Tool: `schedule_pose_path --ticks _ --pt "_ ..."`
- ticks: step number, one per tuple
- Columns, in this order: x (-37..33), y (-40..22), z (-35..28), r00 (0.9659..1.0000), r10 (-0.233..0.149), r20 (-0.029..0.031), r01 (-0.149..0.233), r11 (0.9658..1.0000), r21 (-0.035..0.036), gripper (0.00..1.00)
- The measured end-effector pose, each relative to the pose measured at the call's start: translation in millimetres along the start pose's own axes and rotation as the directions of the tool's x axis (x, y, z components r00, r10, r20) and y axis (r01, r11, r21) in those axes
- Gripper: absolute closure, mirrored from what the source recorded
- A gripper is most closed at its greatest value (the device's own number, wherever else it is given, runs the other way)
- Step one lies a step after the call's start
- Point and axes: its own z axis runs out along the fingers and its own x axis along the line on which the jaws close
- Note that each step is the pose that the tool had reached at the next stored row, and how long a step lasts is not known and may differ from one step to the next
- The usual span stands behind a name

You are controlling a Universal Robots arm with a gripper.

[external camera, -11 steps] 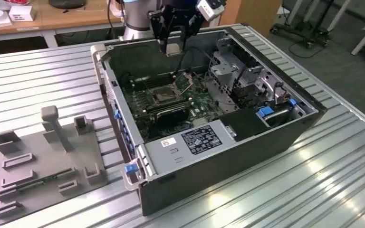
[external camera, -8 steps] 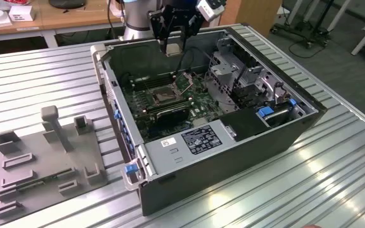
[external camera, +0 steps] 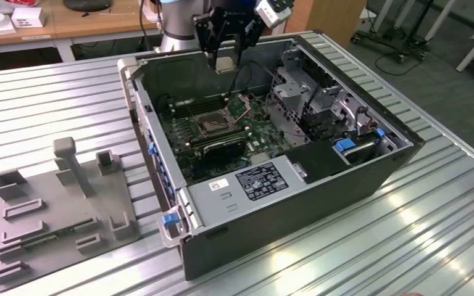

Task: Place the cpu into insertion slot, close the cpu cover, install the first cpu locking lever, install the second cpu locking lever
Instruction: 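Place the cpu into insertion slot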

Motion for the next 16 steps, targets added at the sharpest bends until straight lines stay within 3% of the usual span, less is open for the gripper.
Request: schedule_pose_path --ticks 16 --pt "-0.1 -0.6 5.8 1.0000 0.000 0.0004 0.000 1.0000 0.0073 0.46"
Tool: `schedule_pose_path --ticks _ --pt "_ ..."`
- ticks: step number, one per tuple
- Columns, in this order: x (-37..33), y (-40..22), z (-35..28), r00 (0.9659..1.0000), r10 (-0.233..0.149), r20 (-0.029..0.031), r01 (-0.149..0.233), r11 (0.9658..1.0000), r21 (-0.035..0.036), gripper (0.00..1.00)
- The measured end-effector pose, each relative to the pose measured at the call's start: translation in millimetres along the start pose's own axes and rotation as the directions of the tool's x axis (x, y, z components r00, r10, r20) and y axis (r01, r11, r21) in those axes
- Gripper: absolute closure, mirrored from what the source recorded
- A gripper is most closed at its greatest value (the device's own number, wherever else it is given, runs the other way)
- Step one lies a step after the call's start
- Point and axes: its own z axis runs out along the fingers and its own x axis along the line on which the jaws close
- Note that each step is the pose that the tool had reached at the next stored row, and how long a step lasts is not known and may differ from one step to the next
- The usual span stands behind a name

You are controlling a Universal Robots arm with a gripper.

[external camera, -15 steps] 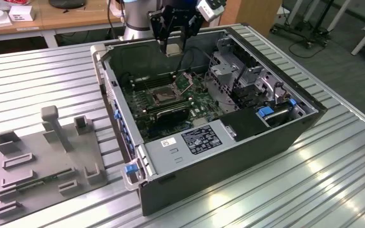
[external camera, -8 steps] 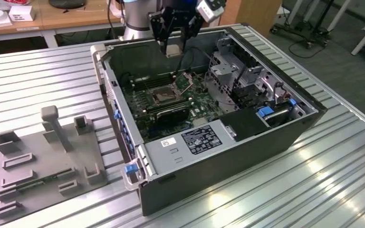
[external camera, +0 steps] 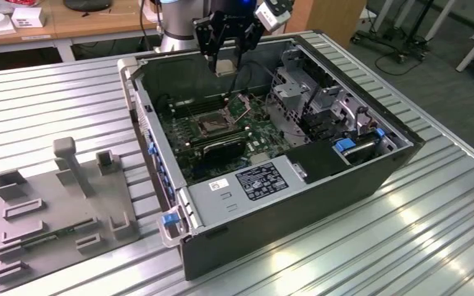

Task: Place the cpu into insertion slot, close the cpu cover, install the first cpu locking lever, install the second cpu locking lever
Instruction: 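Place the cpu into insertion slot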

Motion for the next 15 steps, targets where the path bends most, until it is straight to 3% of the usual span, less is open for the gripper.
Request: schedule_pose_path --ticks 15 --pt "0.0 -0.2 3.1 1.0000 0.000 0.0001 0.000 1.0000 0.0057 0.46"
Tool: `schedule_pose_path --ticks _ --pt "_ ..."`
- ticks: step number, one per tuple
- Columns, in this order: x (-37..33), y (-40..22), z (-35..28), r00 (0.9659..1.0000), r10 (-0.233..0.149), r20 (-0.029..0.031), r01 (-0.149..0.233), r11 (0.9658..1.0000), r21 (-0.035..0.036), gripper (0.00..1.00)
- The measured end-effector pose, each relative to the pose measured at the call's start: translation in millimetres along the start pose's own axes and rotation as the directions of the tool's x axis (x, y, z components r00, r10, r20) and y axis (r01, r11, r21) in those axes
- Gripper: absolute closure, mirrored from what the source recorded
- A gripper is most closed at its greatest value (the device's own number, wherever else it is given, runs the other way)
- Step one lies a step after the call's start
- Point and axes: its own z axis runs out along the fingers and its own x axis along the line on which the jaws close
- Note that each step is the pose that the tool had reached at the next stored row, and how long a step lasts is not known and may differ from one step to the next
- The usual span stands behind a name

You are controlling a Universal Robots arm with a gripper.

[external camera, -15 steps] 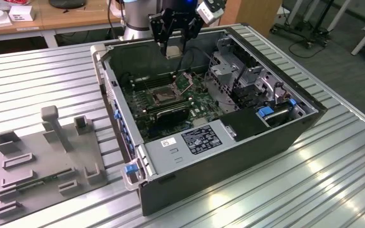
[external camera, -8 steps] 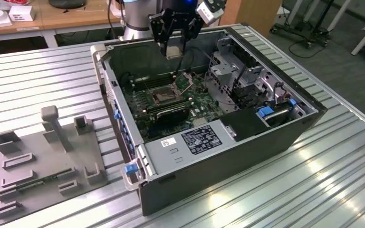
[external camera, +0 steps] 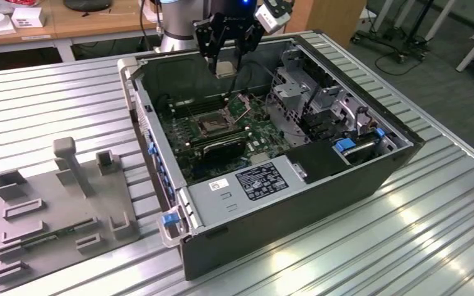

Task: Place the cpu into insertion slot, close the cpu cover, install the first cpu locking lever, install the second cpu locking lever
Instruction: 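Place the cpu into insertion slot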

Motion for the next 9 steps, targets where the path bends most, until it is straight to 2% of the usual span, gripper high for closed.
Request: schedule_pose_path --ticks 9 --pt "0.0 -0.1 1.8 1.0000 0.000 0.0004 0.000 1.0000 0.0006 0.46"
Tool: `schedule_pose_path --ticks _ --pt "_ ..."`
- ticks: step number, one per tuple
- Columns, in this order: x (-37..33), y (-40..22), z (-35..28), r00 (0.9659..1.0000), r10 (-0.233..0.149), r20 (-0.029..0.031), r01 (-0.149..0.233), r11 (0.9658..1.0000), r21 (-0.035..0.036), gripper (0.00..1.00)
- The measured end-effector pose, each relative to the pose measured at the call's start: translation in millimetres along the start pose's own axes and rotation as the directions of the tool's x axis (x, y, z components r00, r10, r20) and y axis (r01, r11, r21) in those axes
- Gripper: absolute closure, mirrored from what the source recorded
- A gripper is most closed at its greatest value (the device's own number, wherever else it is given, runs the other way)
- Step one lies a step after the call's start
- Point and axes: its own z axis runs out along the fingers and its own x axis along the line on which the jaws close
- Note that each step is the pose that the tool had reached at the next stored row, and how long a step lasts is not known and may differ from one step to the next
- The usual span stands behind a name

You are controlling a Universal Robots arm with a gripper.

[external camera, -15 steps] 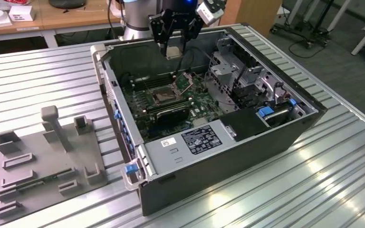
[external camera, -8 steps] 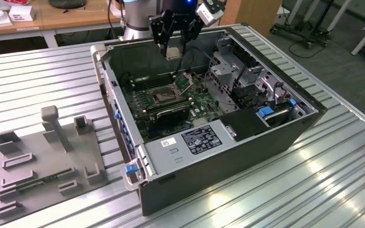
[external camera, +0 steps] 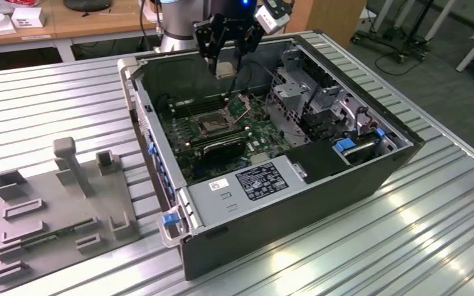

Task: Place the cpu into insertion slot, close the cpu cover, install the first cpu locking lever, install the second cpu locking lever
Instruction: 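Place the cpu into insertion slot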

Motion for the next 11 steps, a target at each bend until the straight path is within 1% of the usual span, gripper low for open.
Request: schedule_pose_path --ticks 3,5,11 --pt "0.1 0.0 0.0 1.0000 0.000 0.0004 0.000 1.0000 0.0000 0.46" --pt "2.8 -0.1 0.1 1.0000 0.000 0.0005 0.000 1.0000 0.0022 0.46" --pt "3.0 -0.1 0.1 1.0000 0.000 0.0005 0.000 1.0000 0.0024 0.46"
